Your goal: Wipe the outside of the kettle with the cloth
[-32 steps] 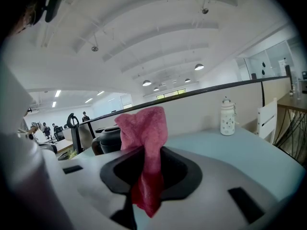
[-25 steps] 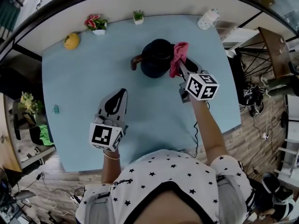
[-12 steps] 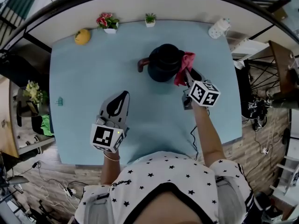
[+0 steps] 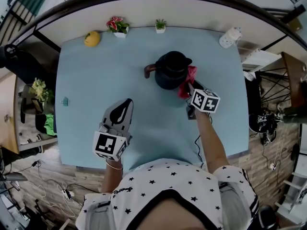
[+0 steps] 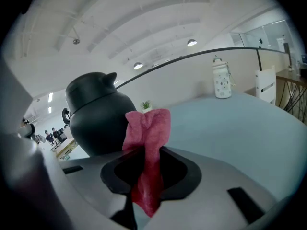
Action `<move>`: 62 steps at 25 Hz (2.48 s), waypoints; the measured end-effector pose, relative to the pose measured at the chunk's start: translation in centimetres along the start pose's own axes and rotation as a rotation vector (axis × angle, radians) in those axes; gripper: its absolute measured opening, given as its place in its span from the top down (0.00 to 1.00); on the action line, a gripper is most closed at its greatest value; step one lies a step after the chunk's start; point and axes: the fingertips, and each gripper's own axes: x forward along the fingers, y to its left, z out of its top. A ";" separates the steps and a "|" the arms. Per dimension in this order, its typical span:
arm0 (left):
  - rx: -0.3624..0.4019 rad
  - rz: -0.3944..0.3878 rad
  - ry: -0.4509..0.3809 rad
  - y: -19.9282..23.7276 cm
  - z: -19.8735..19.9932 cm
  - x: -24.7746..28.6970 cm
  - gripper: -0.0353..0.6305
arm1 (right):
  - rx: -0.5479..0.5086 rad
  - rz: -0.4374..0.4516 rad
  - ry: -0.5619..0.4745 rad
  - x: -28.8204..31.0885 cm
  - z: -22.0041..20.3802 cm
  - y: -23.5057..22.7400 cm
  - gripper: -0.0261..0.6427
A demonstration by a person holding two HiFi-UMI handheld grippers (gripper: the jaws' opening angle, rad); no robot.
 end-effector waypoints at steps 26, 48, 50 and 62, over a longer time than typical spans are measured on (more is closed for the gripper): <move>0.056 0.058 -0.044 -1.1 2.4 -3.2 0.90 | -0.003 -0.088 -0.026 -2.3 0.3 -1.8 0.83; 0.075 0.040 -0.108 -2.2 3.5 -6.9 0.90 | -0.046 0.212 -0.322 -9.8 9.5 12.3 0.83; 0.072 0.047 -0.104 -2.0 3.3 -7.1 0.90 | -0.042 0.196 -0.305 -9.3 8.8 12.0 0.83; 0.069 0.028 -0.090 -2.1 3.2 -6.3 0.90 | 0.012 0.144 -0.208 -7.2 5.3 9.4 0.83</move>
